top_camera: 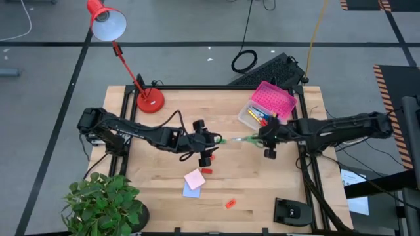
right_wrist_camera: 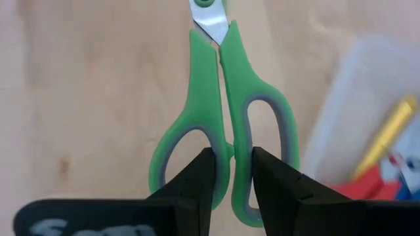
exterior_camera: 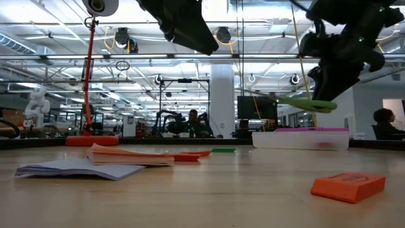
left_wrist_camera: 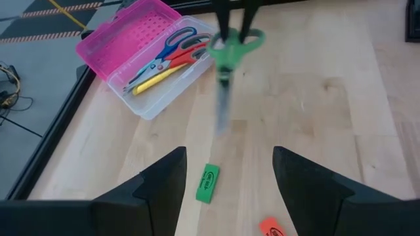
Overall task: Pack school essentials
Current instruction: Put the green scissors into the supply box
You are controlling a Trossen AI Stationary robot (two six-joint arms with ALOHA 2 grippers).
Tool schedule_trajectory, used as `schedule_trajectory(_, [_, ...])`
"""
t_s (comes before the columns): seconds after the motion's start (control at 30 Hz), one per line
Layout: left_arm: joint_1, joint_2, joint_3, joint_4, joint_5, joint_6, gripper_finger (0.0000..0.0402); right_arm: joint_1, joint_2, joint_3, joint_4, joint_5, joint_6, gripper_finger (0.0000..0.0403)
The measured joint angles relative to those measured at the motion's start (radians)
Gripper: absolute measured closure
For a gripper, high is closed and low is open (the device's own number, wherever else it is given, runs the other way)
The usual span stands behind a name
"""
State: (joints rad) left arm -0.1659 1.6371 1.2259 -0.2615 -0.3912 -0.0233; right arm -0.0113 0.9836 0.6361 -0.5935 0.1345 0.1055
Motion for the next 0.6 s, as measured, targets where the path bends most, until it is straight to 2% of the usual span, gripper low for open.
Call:
schedule_trajectory(0.27, [-0.020,0.000,0.000,-0.001,0.000,-0.009,0.0172,-0.158,0.000,0.000,-0.043,0.003,0.051,0.0318])
schedule_trajectory(0.47, [-0.026,0.000,0.000,-0.001,-0.002,-0.009,0.0172,-0.248,0.000,0.001,-0.049,0.104,0.066,0.0318])
schedule_trajectory(0.6, [-0.026,0.000,0.000,-0.001,-0.002,-0.008,0.0172,-0.311,0.000,0.001,-0.066,0.104,0.072,0.0318])
